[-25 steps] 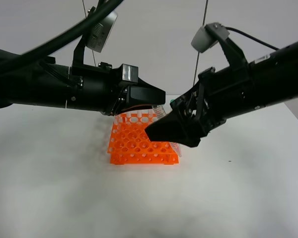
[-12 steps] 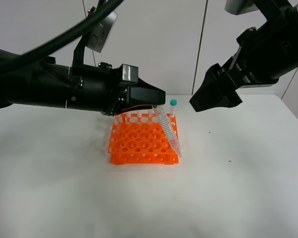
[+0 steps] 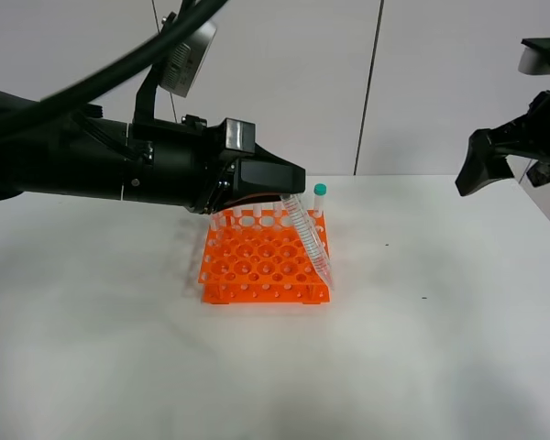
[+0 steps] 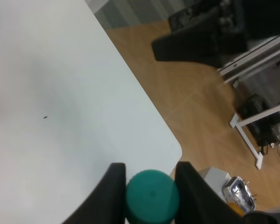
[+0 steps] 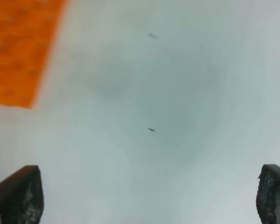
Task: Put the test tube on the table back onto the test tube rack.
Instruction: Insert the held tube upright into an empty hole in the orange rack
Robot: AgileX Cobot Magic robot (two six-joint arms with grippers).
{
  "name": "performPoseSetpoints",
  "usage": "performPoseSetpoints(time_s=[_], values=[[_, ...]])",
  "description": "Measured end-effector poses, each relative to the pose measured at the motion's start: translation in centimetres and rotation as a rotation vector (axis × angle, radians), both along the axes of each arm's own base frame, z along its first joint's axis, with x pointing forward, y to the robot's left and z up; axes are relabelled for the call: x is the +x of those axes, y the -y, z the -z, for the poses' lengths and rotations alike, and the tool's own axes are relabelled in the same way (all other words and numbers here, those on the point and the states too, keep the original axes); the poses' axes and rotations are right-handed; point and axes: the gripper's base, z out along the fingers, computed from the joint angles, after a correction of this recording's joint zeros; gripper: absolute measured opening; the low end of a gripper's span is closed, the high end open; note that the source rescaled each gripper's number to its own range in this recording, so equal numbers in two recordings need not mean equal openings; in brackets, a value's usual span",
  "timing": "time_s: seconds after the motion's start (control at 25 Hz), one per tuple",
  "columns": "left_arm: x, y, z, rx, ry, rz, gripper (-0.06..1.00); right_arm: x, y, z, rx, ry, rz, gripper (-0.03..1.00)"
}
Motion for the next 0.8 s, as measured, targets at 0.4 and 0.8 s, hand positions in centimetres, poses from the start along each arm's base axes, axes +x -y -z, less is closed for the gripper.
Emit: performPoseSetpoints(time_s=[0.4, 0.8], values=[[0.0, 0.0, 0.0, 0.0, 0.0, 0.0, 0.0, -1.1, 2.0, 1.4, 0.006, -0.171, 0.151, 1.0], [0.0, 0.0, 0.0, 0.001, 0.001, 0.001, 0.0, -9.8, 2.1, 4.7, -0.025, -0.261, 0.175, 1.0]])
